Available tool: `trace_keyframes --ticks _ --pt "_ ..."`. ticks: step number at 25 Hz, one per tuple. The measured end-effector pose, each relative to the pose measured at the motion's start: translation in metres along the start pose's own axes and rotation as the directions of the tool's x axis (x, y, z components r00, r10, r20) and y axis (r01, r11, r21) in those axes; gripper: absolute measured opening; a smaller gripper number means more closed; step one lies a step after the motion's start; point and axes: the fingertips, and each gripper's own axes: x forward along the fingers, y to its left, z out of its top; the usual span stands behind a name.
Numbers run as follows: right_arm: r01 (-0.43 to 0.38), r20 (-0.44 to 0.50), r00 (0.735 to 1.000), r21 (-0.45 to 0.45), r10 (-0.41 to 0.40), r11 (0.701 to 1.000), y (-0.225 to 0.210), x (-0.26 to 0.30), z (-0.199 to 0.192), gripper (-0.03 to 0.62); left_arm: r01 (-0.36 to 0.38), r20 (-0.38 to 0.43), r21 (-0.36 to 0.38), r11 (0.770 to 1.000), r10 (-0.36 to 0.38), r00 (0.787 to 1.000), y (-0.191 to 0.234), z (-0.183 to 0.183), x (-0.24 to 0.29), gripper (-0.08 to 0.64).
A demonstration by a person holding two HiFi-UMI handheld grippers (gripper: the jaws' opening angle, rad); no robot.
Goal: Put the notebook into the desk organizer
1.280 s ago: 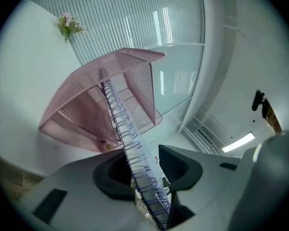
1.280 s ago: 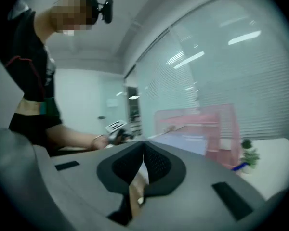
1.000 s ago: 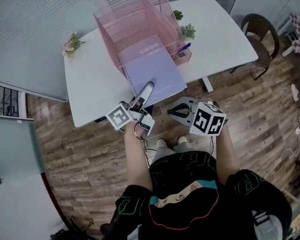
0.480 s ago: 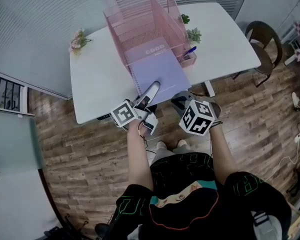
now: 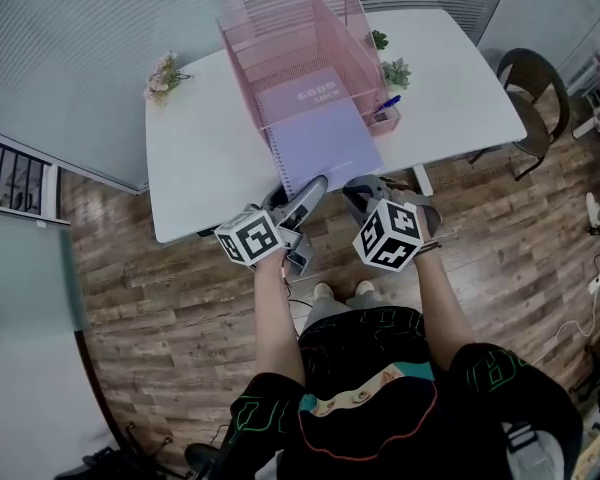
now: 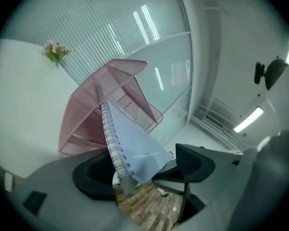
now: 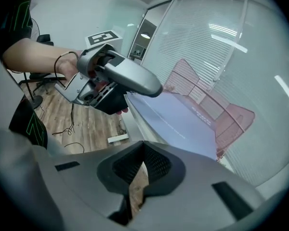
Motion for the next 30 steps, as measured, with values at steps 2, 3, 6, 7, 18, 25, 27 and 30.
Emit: trace_keyframes --ticks 2,3,6,7,18,25,27,30 --pt "0.01 0.005 1.0 -0.006 -0.01 1.0 -0.004 0.002 0.003 0.003 -0.051 -0.049 0.086 0.995 0.055 0.997 0.005 -0.006 -0.011 0.383" --pt "0.018 0.01 1.0 -0.008 -0.018 1.0 -0.006 0.003 0.005 0.003 -0.078 -0.077 0.134 0.988 0.089 0.993 0.008 -0.009 -0.017 0.383" --pt "0.021 0.008 1.0 -0.021 -0.021 1.0 -0.011 0.006 0.008 0.003 -0.126 -0.171 0.31 0.942 0.185 0.968 0.014 -0.017 -0.034 0.355" --pt "0.017 0.002 1.0 -0.026 -0.017 1.0 -0.011 0.008 0.008 0.003 -0.123 -0.198 0.368 0.922 0.206 0.958 0.013 -0.018 -0.039 0.314" --pt "0.014 -0.005 1.0 -0.033 -0.014 0.999 -0.018 0.009 0.005 0.003 0.154 -0.52 0.786 0.599 0.505 0.689 -0.001 -0.064 -0.041 -0.006" --pt "0.017 0.001 1.0 -0.036 -0.017 0.999 -0.019 0.007 0.007 0.003 0.202 -0.44 0.89 0.41 0.651 0.618 0.012 -0.077 -0.005 -0.005" --pt "0.021 0.005 1.0 -0.04 -0.021 0.999 -0.021 0.007 0.009 0.003 0.202 -0.424 0.9 0.387 0.666 0.614 0.014 -0.076 -0.002 -0.004" --pt "0.025 0.007 1.0 -0.062 -0.025 0.998 -0.025 0.01 0.012 0.003 0.206 -0.399 0.914 0.349 0.69 0.604 0.019 -0.069 0.0 -0.003"
